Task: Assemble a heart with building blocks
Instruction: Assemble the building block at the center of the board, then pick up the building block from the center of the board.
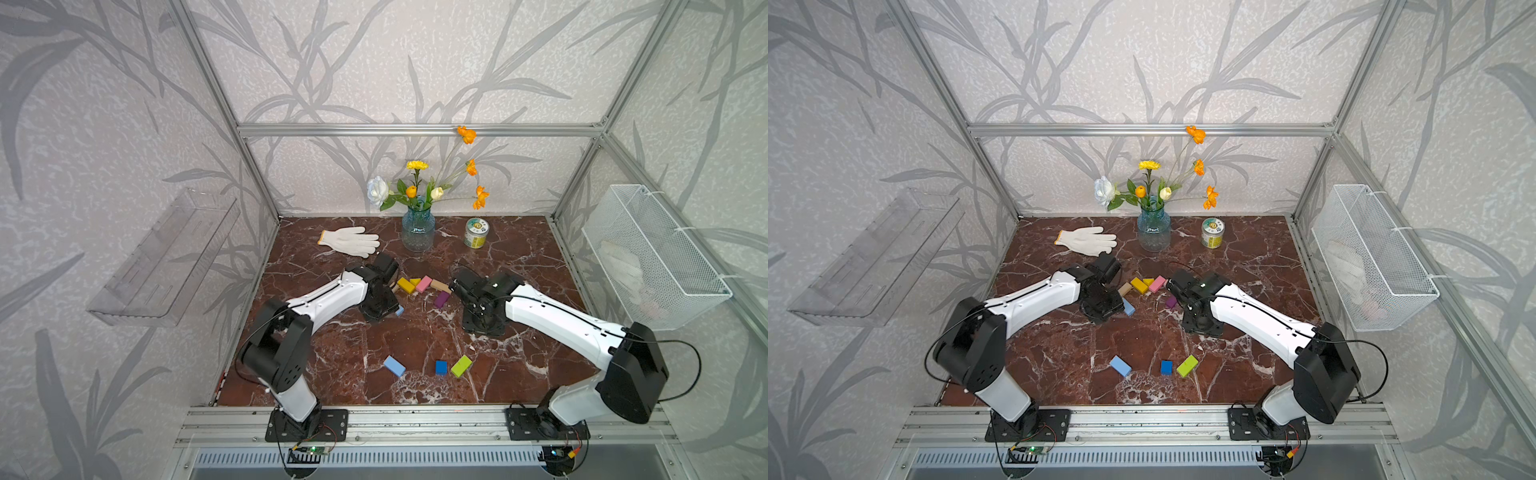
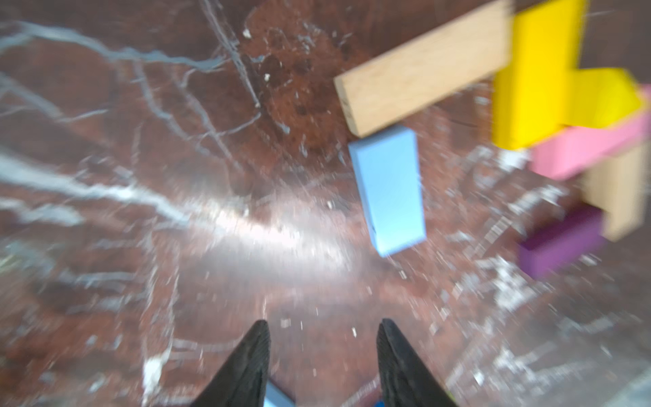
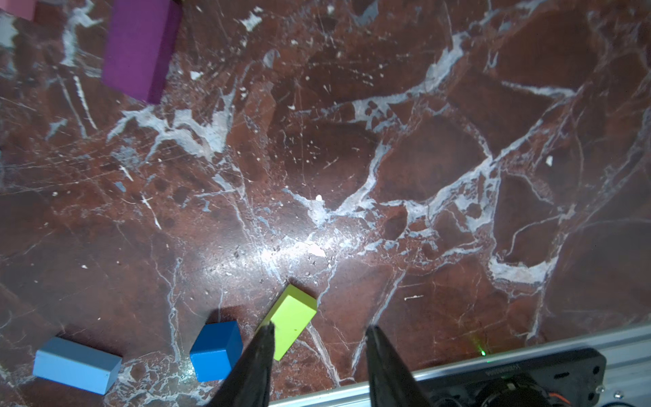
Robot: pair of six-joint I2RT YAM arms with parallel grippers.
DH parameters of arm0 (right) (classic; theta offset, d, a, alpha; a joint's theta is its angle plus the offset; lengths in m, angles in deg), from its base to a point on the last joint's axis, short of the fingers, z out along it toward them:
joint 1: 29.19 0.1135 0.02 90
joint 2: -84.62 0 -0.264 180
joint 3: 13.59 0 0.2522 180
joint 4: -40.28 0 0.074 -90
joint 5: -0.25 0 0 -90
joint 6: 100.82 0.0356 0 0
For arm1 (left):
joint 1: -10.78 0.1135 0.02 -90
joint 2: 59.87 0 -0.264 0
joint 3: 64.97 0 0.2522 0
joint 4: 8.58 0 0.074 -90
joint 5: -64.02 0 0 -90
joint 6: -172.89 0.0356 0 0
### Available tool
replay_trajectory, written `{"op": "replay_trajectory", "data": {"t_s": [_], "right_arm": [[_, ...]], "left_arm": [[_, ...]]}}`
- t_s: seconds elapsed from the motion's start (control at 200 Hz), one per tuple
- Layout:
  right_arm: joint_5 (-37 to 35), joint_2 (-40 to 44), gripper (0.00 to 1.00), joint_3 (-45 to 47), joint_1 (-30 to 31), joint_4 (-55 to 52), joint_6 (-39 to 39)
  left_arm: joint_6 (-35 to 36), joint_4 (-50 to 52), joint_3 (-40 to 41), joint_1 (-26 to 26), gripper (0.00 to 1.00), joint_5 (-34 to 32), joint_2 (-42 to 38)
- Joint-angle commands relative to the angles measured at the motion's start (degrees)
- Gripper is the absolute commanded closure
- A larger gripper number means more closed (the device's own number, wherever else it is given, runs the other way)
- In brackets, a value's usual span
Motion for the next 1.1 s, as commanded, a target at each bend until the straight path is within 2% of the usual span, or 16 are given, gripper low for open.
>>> {"op": "replay_trajectory", "data": {"t_s": [0.0,0.195,0.38,0.695,1.095], "right_arm": [[3.1,0.8,0.57,2.2,0.2,0.1,0.0],[11.1,-0.4,0.54,8.1,1.4,6.0,4.7],[12.2,-2.7,0.44,7.9,4.5,8.1,8.2],[13.8,-4.6,0.43,12.1,5.0,13.2,12.6],[13.8,-3.9,0.46,15.9,5.7,16.4,18.4]], "left_arm": [[-1.0,5.9,2.2,-0.5,0.49,-1.1,-5.8],[-2.9,6.4,8.4,-1.9,0.49,-0.6,-11.8],[-3.7,1.5,13.5,-4.4,0.48,3.4,-12.1],[-3.3,1.7,14.8,-8.2,0.45,5.1,-9.6],[-8.4,0.0,17.6,-11.3,0.45,6.1,-8.5]]}}
